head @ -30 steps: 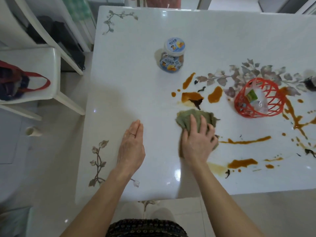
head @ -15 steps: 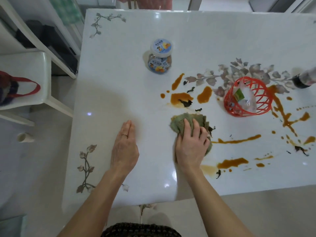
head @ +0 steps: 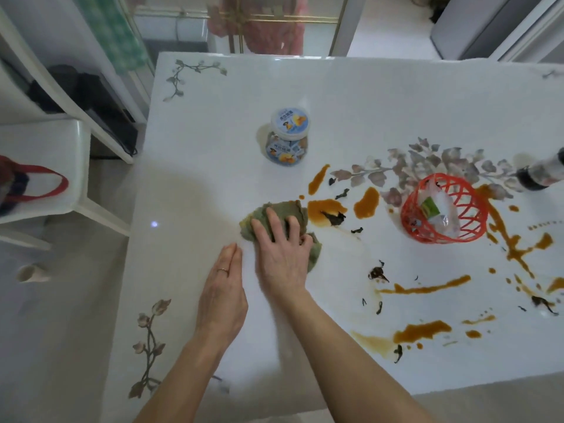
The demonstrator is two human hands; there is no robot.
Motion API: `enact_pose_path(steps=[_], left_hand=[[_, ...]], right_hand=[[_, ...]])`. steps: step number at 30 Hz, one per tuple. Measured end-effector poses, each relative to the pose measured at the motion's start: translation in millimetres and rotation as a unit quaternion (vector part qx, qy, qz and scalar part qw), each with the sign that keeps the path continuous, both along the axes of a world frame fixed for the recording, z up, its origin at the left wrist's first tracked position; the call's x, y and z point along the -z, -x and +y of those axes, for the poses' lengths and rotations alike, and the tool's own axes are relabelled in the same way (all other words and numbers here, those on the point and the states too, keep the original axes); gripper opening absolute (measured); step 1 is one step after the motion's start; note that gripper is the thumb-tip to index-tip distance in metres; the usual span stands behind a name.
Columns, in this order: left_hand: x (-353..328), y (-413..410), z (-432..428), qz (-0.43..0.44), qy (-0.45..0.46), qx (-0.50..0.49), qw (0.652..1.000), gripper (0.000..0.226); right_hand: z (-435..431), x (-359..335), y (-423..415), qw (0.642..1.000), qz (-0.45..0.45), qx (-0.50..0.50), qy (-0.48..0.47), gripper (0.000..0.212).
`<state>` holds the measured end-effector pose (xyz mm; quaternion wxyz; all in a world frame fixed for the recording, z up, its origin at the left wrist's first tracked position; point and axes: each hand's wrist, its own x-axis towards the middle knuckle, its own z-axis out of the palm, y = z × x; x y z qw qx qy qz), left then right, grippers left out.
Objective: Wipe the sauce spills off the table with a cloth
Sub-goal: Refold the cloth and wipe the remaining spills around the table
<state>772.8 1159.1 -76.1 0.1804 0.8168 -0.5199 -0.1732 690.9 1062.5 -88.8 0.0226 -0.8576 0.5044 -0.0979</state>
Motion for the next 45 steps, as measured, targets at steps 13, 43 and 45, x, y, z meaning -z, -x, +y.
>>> enact_pose_path(steps=[13,43,45], left_hand=[[1.5,-8.4,-58.6,-0.013,0.01,0.08,0.997,0.066],[-5.1,-15.7,-139.5,0.03,0.039,0.159,0.986,0.066],[-3.8,-16.5,-140.7,0.032,0.029,0.162,0.986,0.065]], right_hand=[[-15.6,-5.8,37.5,0.965,-0.007,0.259,-0.041,0.048],[-97.4,-22.7,5.1,0.969,-0.076,0.233,-0.026,0.042],[-115.2,-23.6,-0.2,0.975,-0.04,0.213,-0.052,0.04]])
